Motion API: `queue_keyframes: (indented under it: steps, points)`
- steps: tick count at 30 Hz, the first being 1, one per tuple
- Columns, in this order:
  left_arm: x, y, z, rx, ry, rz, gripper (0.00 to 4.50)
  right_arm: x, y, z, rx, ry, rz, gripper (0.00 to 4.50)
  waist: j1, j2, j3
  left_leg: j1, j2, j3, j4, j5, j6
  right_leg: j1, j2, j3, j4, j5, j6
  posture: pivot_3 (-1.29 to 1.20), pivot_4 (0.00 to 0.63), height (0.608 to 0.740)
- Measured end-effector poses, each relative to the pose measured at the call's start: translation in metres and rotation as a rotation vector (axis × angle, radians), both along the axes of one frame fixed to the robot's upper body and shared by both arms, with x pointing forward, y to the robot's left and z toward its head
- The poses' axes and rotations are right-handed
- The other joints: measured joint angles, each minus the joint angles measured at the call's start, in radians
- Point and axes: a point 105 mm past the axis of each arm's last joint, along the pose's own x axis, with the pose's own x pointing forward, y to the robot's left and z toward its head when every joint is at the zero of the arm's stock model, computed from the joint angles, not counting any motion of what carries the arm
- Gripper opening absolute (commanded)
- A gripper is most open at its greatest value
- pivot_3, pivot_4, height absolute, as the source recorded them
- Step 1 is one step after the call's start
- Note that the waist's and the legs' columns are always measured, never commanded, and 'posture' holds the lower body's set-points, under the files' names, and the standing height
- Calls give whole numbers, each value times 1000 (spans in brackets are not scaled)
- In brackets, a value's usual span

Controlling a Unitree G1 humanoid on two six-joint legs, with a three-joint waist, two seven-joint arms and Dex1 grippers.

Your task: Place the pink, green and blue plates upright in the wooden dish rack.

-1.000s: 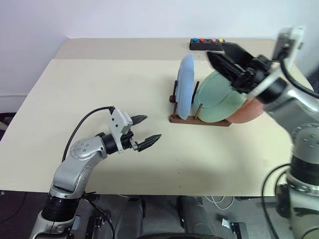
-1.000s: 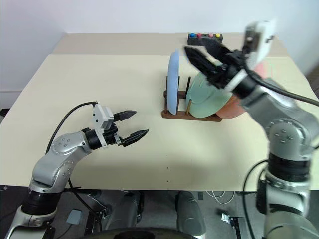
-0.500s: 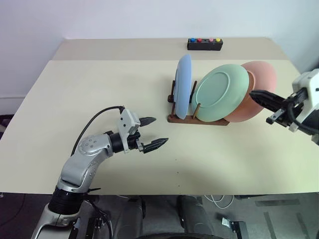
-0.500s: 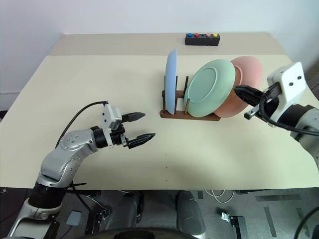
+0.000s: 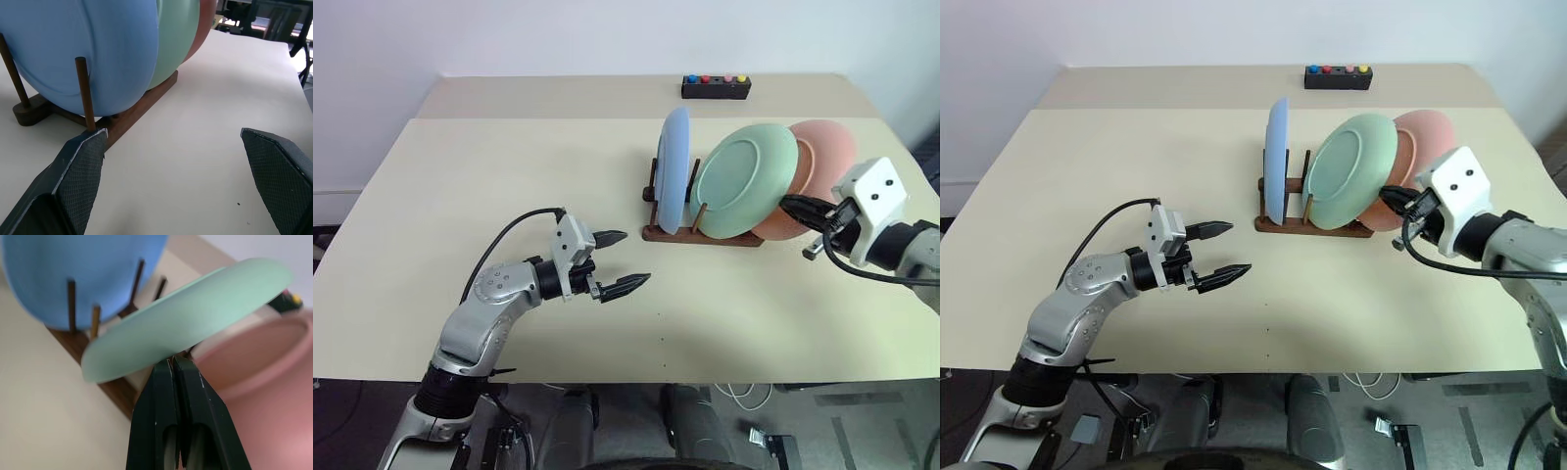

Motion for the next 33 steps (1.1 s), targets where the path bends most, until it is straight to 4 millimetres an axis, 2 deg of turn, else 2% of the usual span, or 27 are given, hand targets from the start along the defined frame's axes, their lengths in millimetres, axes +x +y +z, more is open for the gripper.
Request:
queue_keyframes:
  steps: [9,17,19,23,24,26,28,33]
  points:
    - [-1,1,-2,0,6,12,4500,1,29,4,12,-19,109,31,3,0,0,0,0,0,0,0,0,0,0,0,0,0,0,0,150,730]
    - [-1,1,-2,-1,6,12,4500,2,28,4,-18,-30,100,31,2,0,0,0,0,0,0,0,0,0,0,0,0,0,0,0,150,730]
    - [-1,1,-2,-1,6,10,4500,2,16,16,-28,-69,63,31,5,0,0,0,0,0,0,0,0,0,0,0,0,0,0,0,150,730]
    - [-1,0,-2,-2,5,3,4500,3,-12,50,-20,-177,-32,31,3,0,0,0,0,0,1,0,0,0,0,0,0,0,0,0,150,730]
    - [-1,-3,0,-7,1,-7,4500,4,-24,61,-15,-220,-86,31,4,0,0,0,0,0,1,0,0,1,0,0,0,0,0,0,150,730]
    - [-1,-5,0,-13,-1,-14,4500,5,-39,69,-20,-252,-156,31,4,0,0,0,0,0,1,0,0,1,0,0,0,0,0,0,150,730]
    - [0,-5,0,-15,0,-17,4500,5,-54,72,-48,-262,-222,31,3,0,0,0,0,0,0,0,0,1,0,0,0,0,0,0,150,730]
    - [1,-7,-3,-16,9,-31,4500,7,-91,59,-97,-221,-373,31,3,0,0,0,0,0,1,0,0,1,0,0,1,0,0,0,150,730]
